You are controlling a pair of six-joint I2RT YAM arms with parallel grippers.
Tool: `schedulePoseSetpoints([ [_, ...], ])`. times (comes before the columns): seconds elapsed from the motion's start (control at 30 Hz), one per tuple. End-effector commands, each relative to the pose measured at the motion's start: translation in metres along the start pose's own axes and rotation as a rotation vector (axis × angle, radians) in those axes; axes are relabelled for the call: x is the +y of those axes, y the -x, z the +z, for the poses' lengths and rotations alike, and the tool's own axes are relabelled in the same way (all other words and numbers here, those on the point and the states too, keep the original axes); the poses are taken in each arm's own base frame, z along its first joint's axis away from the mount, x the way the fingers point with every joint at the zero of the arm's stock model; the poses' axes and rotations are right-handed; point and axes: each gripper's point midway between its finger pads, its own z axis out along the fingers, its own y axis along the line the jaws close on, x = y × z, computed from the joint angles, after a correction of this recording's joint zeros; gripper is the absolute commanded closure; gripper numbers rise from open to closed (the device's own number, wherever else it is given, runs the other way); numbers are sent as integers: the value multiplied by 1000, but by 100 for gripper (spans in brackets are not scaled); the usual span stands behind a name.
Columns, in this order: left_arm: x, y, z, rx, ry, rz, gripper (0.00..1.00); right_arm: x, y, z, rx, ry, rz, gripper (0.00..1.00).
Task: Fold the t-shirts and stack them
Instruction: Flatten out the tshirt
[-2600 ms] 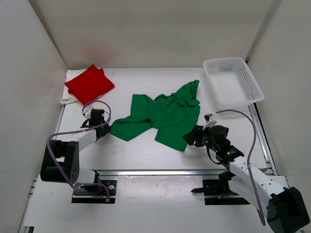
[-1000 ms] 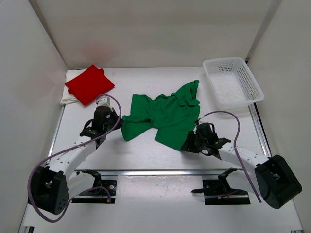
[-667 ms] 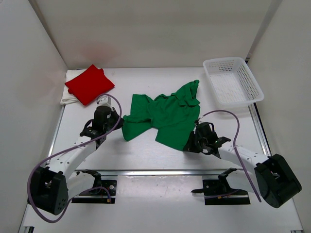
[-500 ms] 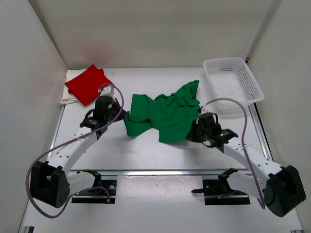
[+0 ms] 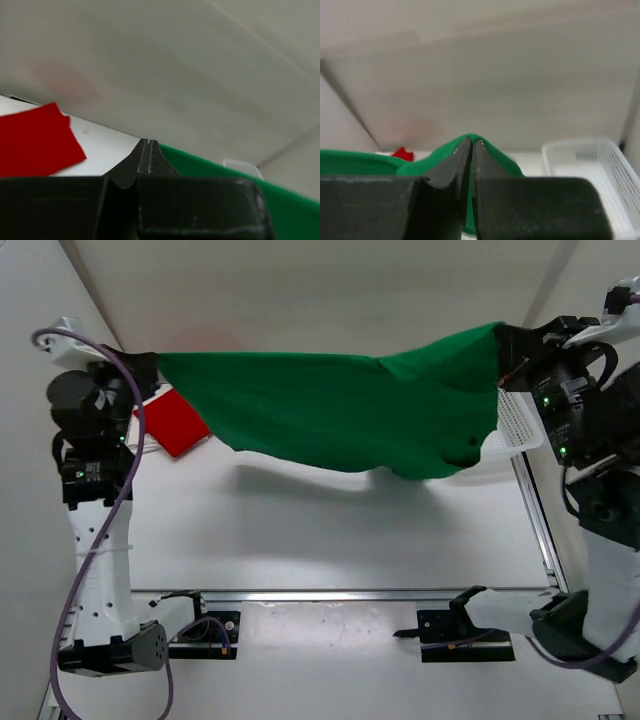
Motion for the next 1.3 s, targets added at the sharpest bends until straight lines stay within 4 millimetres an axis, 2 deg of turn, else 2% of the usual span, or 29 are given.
schedulePoseSetpoints([
  [0.0, -16, 42, -22, -62, 6, 32, 100, 28, 26, -16, -44, 15, -113, 100],
  [0.03, -22, 50, -24, -87, 14, 46, 100, 19, 39, -20, -93, -78, -159, 100],
  [0.07, -24, 51, -25, -91, 16, 47, 100, 55, 34, -31, -85, 20, -171, 100],
  [0.1, -23, 52, -22, -97, 21, 48, 100, 61, 37, -47, -124, -21, -235, 100],
  [0.13, -18, 46, -18, -84, 34, 49, 100, 41, 50, -59, -213, -115, -213, 100],
  [0.17, -16, 32, -12, -46, 19, 38, 100, 43, 56, -64, -195, -99, -102, 100],
  [0.2, -11, 30, -9, -43, 19, 21, 100, 56, 38, -53, -127, -97, -318, 100],
  [0.23, -4, 12, -4, 7, 15, 7, 100, 49, 51, -41, -177, -112, -156, 100],
  [0.27, 4, -6, 5, 50, 3, -23, 100, 64, 36, -32, -143, -36, -273, 100],
  [0.3, 4, -11, 8, 57, -7, -43, 100, 52, 23, -19, -117, -101, -256, 100],
  [0.33, 16, -27, 15, 91, 11, -52, 100, 47, 3, 1, -77, -113, -268, 100],
  [0.37, 20, -36, 19, 102, 27, -57, 100, 72, -37, 20, 32, 53, -241, 100],
  [0.43, 25, -58, 25, 155, 42, -45, 100, 15, -99, 69, 215, 58, -185, 100],
  [0.47, 33, -70, 24, 176, 63, -47, 100, 21, -142, 79, 280, 116, -179, 100],
  [0.5, 36, -85, 26, 196, 66, -42, 100, 13, -148, 90, 247, 120, -168, 100],
  [0.53, 43, -95, 27, 211, 82, -40, 100, -5, -189, 99, 329, 107, -180, 100],
  [0.57, 56, -110, 30, 238, 114, -39, 100, 1, -216, 107, 402, 168, -132, 100],
  [0.6, 65, -131, 36, 273, 139, -33, 100, -23, -229, 125, 445, 146, -105, 100],
  [0.63, 78, -149, 43, 301, 173, -38, 100, -23, -257, 141, 500, 164, -103, 100],
  [0.73, 90, -171, 71, 348, 198, -58, 100, -35, -252, 187, 502, 164, -132, 100],
  [0.77, 97, -173, 88, 357, 235, -53, 100, -45, -244, 215, 496, 127, -151, 100],
  [0.8, 79, -173, 110, 356, 206, -38, 100, -54, -231, 242, 463, 94, -169, 100],
  [0.83, 66, -166, 130, 346, 187, -41, 100, -43, -222, 261, 412, 128, -165, 100],
  [0.87, 60, -158, 137, 349, 181, -56, 100, -53, -214, 267, 373, 116, -127, 100],
  [0.93, 30, -112, 165, 269, 110, -79, 100, -46, -165, 275, 212, 146, -99, 100],
  [0.97, 23, -102, 167, 256, 97, -82, 100, -40, -130, 273, 125, 159, -109, 100],
  [1.07, -16, -26, 162, 71, 16, -88, 100, -18, -37, 248, -131, 250, -157, 100],
  [1.17, -26, 14, 141, -45, -37, -128, 100, -18, 11, 224, -238, 320, -133, 100],
  [1.27, -19, 23, 128, -101, -25, -117, 100, -20, 23, 204, -226, 348, -150, 100],
])
